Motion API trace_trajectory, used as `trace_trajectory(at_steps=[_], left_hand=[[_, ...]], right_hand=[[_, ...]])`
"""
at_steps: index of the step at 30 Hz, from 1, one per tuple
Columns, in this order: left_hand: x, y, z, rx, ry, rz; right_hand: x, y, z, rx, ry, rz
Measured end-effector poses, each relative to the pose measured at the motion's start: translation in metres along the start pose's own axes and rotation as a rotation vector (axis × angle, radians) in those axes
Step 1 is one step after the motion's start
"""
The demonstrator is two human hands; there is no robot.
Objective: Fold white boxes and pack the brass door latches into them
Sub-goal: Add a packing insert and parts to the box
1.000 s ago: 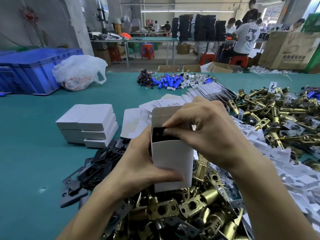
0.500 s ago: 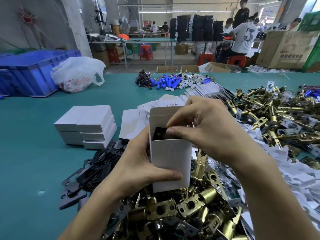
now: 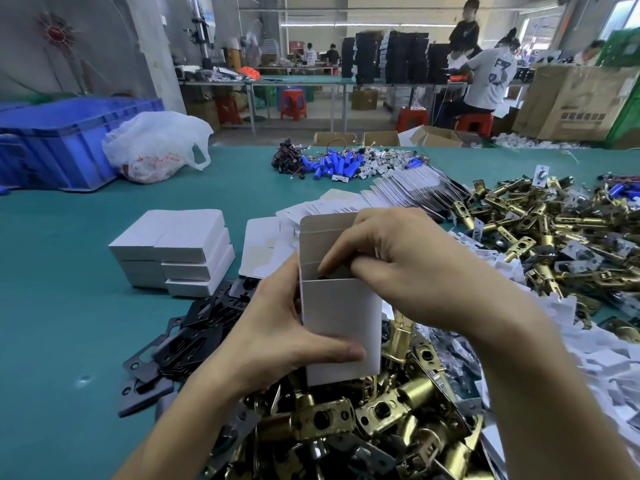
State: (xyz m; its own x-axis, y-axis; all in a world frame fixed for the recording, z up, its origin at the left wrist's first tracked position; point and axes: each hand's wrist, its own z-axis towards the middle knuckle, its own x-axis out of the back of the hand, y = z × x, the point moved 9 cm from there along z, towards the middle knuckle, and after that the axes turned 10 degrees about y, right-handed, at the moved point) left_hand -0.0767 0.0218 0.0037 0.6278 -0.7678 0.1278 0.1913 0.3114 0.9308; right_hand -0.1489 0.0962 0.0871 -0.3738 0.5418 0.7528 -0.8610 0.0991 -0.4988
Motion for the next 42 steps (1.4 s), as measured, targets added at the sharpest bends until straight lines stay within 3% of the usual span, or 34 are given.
trace_trajectory(at_steps=[3,9,20,27,31,34,36,37,39,42], left_hand=[[-0.001,-0.001,-0.001,0.006,-0.004,-0.001],[-0.002,0.002,-0.001,-0.022,-0.016,-0.01],[-0.003,-0.002,0.002,-0.028,-0.037,-0.026],[-0.003,-0.002,0.001,-0.012,-0.039,0.001],[-0.004,-0.004,0.001,0.02,-0.037,-0.03],[0.001,-0.005,0.0,0.036,-0.01,-0.047],[0.007,-0.004,0.0,0.025,0.044,-0.024],[0.011,-0.003,0.0,0.02,0.076,-0.013],[0.017,-0.003,0.001,0.017,0.134,-0.007],[0.02,-0.003,0.001,0.021,0.172,-0.014]], right_hand=[[0.004,0.005,-0.007,-0.041,0.07,0.008],[-0.004,-0.001,-0.014,-0.116,-0.103,-0.083],[-0.02,-0.024,-0.02,-0.007,-0.181,-0.36],[-0.016,-0.018,-0.022,-0.013,-0.201,-0.303],[-0.022,-0.015,-0.023,0.012,-0.153,-0.326],[-0.008,-0.005,-0.024,-0.026,-0.027,0.094],[0.017,0.018,-0.03,-0.139,0.167,0.411],[0.026,0.038,-0.036,-0.224,0.257,0.454],[0.034,0.078,-0.046,-0.363,0.362,0.317],[0.025,0.12,-0.056,-0.494,0.285,-0.044]])
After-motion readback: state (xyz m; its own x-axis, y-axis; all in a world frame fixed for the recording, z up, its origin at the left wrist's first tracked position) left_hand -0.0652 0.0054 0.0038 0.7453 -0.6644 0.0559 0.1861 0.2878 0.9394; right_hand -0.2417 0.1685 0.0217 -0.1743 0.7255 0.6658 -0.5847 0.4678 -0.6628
